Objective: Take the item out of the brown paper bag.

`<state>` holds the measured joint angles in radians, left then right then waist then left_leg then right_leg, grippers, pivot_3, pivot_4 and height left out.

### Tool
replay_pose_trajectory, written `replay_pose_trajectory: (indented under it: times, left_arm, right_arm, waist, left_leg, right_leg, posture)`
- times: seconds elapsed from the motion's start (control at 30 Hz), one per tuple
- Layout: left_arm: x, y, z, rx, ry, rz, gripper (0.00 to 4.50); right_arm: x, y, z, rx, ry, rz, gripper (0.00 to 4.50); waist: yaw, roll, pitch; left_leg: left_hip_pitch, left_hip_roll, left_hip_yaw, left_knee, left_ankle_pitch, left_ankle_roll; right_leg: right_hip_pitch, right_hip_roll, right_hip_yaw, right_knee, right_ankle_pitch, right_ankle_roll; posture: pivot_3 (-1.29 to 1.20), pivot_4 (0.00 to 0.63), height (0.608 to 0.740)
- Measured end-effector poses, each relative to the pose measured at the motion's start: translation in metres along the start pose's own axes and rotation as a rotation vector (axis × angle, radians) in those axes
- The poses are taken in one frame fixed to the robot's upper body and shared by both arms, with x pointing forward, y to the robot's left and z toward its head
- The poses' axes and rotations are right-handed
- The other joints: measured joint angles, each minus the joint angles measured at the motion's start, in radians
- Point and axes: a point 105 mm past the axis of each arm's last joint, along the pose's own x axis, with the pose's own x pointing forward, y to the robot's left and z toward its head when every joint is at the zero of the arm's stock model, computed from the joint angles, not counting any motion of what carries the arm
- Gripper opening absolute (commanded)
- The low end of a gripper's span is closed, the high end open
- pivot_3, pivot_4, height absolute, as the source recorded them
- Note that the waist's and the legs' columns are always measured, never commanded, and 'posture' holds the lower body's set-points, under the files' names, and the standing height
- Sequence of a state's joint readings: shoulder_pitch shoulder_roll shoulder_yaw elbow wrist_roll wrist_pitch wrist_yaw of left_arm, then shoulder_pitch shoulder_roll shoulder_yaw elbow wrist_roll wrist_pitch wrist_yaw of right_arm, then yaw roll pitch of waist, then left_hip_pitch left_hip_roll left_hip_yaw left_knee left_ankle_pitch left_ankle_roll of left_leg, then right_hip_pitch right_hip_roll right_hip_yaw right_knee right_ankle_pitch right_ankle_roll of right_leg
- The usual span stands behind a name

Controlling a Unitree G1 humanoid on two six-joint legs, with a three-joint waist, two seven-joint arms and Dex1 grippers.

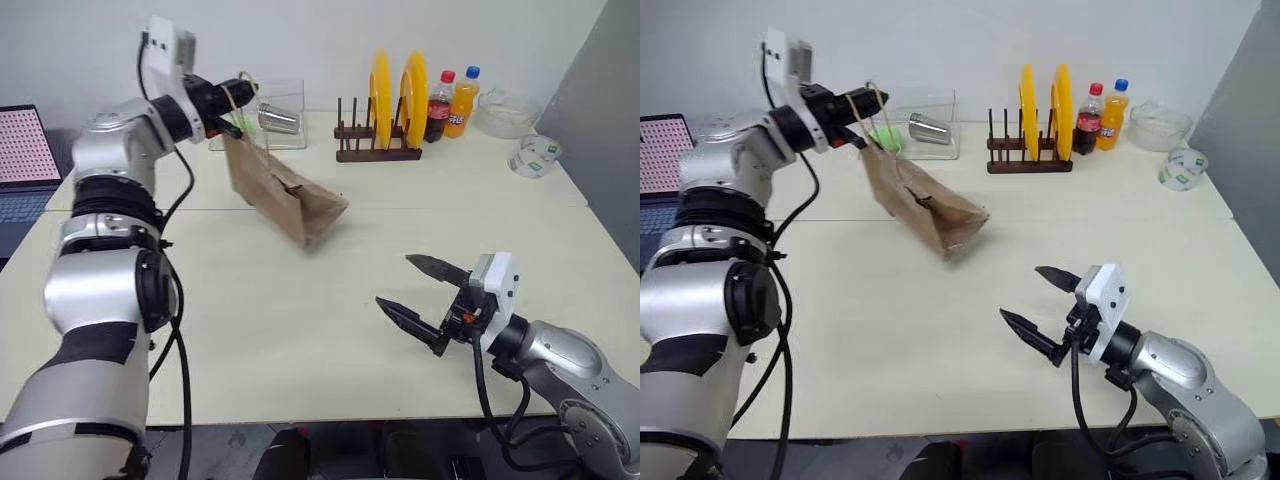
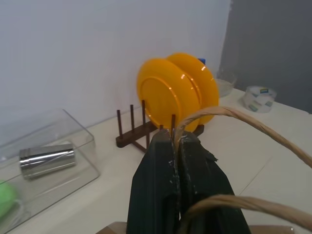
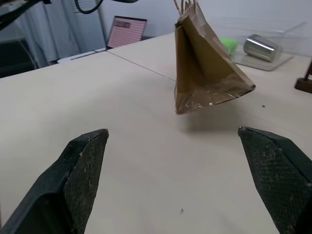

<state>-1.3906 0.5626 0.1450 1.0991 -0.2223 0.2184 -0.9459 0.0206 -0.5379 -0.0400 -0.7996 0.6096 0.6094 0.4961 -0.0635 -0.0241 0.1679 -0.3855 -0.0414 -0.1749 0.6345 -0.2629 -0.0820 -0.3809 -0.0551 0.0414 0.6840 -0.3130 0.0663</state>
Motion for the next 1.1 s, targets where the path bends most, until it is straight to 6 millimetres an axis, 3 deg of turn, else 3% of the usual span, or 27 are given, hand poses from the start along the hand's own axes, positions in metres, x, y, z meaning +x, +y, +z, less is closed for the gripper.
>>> replay_pose_trajectory:
  times: [0.23, 0.5, 0.9, 1.1]
  left_arm:
    - [0.043, -0.037, 0.005, -0.046, -0.016, -0.066, 0.04]
    - [0.065, -0.061, 0.008, -0.074, -0.015, -0.110, 0.04]
    - [0.071, -0.058, -0.003, -0.052, 0.043, -0.021, 0.04]
    - [0.070, -0.060, -0.018, -0.070, 0.120, -0.023, 0.04]
  right_arm:
    - [-0.005, -0.009, -0.002, 0.014, 0.029, -0.109, 4.50]
    - [-0.008, -0.007, -0.003, 0.016, 0.035, -0.134, 4.50]
    - [-0.013, -0.009, -0.009, 0.032, 0.060, -0.166, 4.50]
    - [-0.013, -0.009, -0.010, 0.033, 0.061, -0.171, 4.50]
  waist:
    - [0.004, -0.001, 0.001]
    - [0.003, -0.001, 0.001]
    - [0.003, -0.002, 0.001]
    - [0.003, -0.002, 0.001]
  left_leg:
    - [-0.001, -0.001, 0.000, 0.002, 0.000, 0.000]
    - [-0.001, -0.001, 0.000, 0.005, 0.000, 0.000]
    - [-0.001, -0.001, 0.001, 0.007, 0.000, 0.000]
    - [-0.001, -0.001, 0.001, 0.008, 0.000, 0.000]
  right_leg:
    - [0.000, 0.000, 0.000, 0.000, 0.000, 0.000]
    - [0.000, 0.000, 0.001, 0.003, 0.000, 0.000]
    - [-0.001, 0.000, 0.001, 0.006, 0.000, 0.000]
    - [-0.001, 0.000, 0.001, 0.007, 0.000, 0.000]
  posture:
    - [0.00, 0.150, 0.740]
    - [0.00, 0.150, 0.740]
    - [0.00, 0.150, 0.740]
    - [0.00, 0.150, 0.740]
